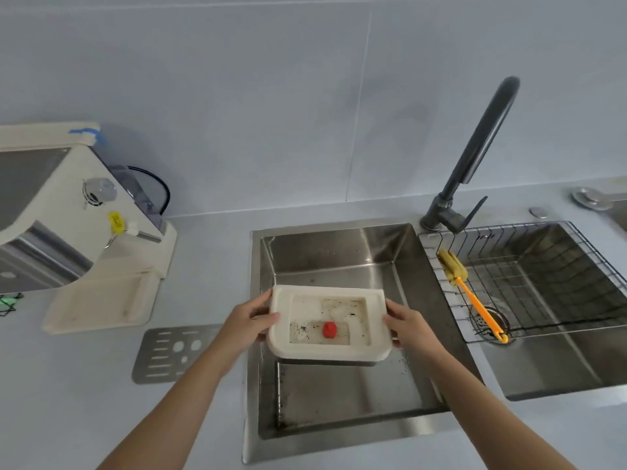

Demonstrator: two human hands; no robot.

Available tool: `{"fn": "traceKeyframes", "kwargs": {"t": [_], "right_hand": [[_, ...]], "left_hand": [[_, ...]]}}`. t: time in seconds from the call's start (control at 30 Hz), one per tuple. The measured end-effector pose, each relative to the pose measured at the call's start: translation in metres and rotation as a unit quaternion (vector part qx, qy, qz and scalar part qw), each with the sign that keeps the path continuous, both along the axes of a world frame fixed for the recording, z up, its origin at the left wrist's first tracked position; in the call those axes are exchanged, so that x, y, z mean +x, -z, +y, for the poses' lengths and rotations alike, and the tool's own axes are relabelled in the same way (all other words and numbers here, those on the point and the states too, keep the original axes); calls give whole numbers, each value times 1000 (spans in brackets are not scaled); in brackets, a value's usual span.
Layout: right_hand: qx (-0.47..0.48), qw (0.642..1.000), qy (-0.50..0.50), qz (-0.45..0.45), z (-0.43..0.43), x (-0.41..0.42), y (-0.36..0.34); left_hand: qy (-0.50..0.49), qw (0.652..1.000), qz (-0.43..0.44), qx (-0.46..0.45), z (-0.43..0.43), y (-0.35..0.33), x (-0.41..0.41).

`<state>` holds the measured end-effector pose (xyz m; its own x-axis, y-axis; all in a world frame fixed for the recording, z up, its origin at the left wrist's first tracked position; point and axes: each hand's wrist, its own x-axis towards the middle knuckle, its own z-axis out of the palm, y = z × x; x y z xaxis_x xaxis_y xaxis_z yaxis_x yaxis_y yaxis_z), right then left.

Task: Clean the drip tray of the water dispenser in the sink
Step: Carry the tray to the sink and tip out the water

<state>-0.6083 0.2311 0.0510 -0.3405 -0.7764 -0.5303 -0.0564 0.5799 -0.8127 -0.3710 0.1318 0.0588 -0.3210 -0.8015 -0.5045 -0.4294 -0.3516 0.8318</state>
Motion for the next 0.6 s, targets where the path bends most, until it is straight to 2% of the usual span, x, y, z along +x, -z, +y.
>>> {"fn": "traceKeyframes", "kwargs": {"t": [0.6], "right_hand": [[31, 990, 59, -123, -9, 11, 27]], "left_hand": [[93, 985, -141, -24, -61, -21, -29]]}}
